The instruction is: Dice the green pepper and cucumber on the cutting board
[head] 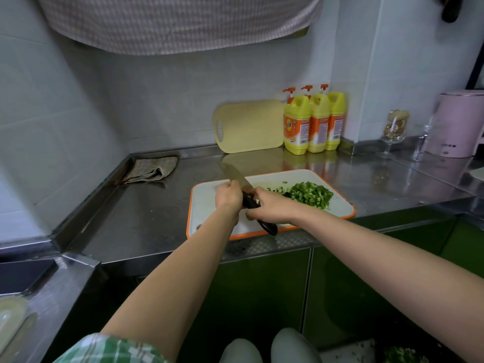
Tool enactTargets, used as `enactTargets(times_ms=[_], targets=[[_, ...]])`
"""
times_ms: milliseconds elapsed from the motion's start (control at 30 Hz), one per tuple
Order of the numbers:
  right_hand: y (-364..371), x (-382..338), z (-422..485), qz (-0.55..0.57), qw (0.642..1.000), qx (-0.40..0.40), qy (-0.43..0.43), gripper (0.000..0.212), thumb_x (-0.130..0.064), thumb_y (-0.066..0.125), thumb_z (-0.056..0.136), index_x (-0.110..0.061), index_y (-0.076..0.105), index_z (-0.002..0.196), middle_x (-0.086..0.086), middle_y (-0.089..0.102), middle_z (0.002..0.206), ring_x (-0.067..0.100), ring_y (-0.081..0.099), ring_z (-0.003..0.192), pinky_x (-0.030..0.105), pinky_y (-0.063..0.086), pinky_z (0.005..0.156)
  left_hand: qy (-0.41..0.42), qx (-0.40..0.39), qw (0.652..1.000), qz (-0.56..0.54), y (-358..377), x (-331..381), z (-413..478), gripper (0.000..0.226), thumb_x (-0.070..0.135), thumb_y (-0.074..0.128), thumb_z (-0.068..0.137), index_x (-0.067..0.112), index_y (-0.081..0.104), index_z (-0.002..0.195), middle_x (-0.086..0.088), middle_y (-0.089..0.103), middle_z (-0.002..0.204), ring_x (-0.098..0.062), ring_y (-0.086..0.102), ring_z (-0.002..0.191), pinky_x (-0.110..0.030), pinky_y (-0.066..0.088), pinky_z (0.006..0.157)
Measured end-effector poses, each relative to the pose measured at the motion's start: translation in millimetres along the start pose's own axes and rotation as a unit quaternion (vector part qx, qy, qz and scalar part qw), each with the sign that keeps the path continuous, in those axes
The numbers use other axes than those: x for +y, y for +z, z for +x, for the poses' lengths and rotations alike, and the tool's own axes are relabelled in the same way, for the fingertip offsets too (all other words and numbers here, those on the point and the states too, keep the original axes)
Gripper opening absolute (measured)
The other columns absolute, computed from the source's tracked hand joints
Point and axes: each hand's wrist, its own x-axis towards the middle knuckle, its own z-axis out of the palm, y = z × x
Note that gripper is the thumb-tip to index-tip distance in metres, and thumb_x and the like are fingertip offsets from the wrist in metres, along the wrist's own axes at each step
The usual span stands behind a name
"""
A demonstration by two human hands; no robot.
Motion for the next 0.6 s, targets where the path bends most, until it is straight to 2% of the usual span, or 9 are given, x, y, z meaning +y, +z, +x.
enactTargets(times_ms=[67,133,200,267,367,467,600], targets=[[0,3,1,0.053,0.997,0.056,0.015,0.010,-0.014,0.050,0.091,-0.006,0.051,0.098,0.011,0.056,0.075,0.029,0.060,0.065,0.028,0.042,0.053,0.007,-0.022,1.000,-0.019,6,4,-4,0.027,0.016,0.039,0.096,0.008,0.056,0.077,-0.014,0.060,0.078,-0.030,0.056,0.072,-0.027,0.049,0.058],[-2,8,1,0.182,0.976,0.111,0.049,0.011,-0.012,0.041,0.095,-0.008,0.050,0.089,0.006,0.046,0.065,0.019,0.045,0.050,0.024,0.034,0.043,0.027,-0.038,0.999,-0.023,12,4,-4,0.024,0.019,0.038,0.096,0.007,0.057,0.088,-0.019,0.067,0.093,-0.030,0.061,0.078,-0.034,0.054,0.069],[-6,15,-1,0.353,0.924,0.127,0.080,0.018,-0.009,0.038,0.094,-0.013,0.043,0.077,0.004,0.038,0.061,0.015,0.035,0.044,0.022,0.027,0.040,0.049,-0.023,0.998,0.014,12,1,-3,0.022,0.022,0.034,0.099,0.012,0.054,0.097,-0.015,0.067,0.106,-0.028,0.059,0.091,-0.039,0.050,0.087],[-13,25,-4,0.463,0.872,0.119,0.104,0.019,-0.011,0.039,0.094,-0.015,0.041,0.076,0.001,0.036,0.058,0.013,0.032,0.041,0.020,0.025,0.038,0.045,-0.010,0.999,0.014,10,-5,0,0.025,0.028,0.030,0.100,0.016,0.051,0.109,-0.010,0.063,0.119,-0.026,0.053,0.104,-0.040,0.044,0.096],[-21,39,-7,0.548,0.825,0.089,0.103,0.016,-0.020,0.040,0.101,-0.017,0.040,0.086,-0.003,0.036,0.055,0.010,0.030,0.036,0.017,0.024,0.034,-0.054,-0.040,0.995,-0.077,9,-5,2,0.050,0.042,0.024,0.103,0.014,0.039,0.141,-0.009,0.056,0.136,-0.027,0.046,0.120,-0.041,0.031,0.107],[-24,46,-11,0.542,0.833,0.054,0.093,0.021,-0.028,0.040,0.103,-0.017,0.038,0.085,-0.005,0.034,0.051,0.008,0.028,0.034,0.019,0.024,0.033,-0.107,-0.061,0.984,-0.132,11,-3,4,0.066,0.055,0.019,0.102,0.011,0.028,0.150,-0.010,0.054,0.140,-0.031,0.036,0.138,-0.045,0.022,0.117],[-25,49,-10,0.502,0.859,0.023,0.099,0.020,-0.028,0.040,0.102,-0.017,0.036,0.087,-0.005,0.033,0.054,0.008,0.028,0.034,0.019,0.025,0.034,-0.103,-0.047,0.982,-0.154,15,3,5,0.069,0.058,0.018,0.101,0.008,0.033,0.147,-0.015,0.055,0.137,-0.029,0.041,0.134,-0.039,0.029,0.112]])
